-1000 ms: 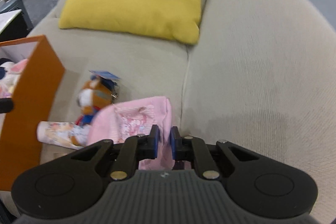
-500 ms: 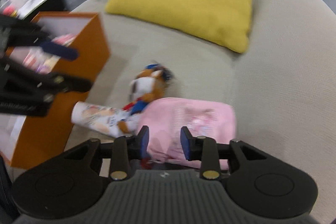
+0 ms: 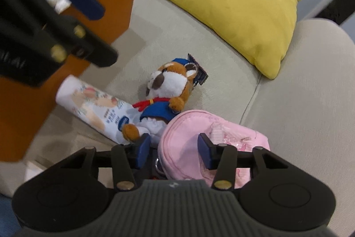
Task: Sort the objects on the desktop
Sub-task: 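Grasp the fox plush with the left gripper while the right gripper holds the pouch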
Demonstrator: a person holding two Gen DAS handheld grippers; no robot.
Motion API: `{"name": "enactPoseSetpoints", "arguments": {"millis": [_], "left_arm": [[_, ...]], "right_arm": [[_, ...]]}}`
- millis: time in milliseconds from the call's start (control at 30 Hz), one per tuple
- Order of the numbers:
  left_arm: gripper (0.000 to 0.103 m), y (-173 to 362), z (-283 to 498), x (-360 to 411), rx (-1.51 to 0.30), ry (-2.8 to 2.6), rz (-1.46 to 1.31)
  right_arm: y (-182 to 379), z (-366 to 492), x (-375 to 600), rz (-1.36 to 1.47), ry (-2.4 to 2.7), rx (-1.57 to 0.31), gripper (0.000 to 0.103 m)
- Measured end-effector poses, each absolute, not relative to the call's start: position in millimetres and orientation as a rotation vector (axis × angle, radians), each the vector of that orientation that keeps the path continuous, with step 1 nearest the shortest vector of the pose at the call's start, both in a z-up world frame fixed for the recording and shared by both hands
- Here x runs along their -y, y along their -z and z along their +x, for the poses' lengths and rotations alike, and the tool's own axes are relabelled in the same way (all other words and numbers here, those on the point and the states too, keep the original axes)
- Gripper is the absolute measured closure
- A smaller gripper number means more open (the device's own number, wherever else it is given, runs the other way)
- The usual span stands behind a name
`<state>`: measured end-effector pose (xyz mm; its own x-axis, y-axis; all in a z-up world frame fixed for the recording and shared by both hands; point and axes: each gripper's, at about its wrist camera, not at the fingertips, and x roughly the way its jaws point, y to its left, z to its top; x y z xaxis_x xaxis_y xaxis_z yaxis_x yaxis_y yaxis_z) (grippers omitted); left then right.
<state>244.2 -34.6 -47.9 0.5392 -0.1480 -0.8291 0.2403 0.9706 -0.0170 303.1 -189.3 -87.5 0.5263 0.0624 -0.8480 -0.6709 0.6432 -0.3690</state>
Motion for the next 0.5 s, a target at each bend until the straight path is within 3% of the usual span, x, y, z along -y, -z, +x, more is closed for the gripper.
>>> {"name": "enactPoseSetpoints", "arguments": {"millis": [200,500], "left_arm": [[0.044,53.5,256.3,39.1,-0.995,0.237,0.065],[0.04,74.2,290.9,54.7,-1.106,0.193,-0.098]], "right_arm": [[66.1,308.3,207.3,-0.696,-0.499,-0.911,0.081],[-1.5,346.8,259.4,-0.293,-0.519,-0.83,0.086]]}}
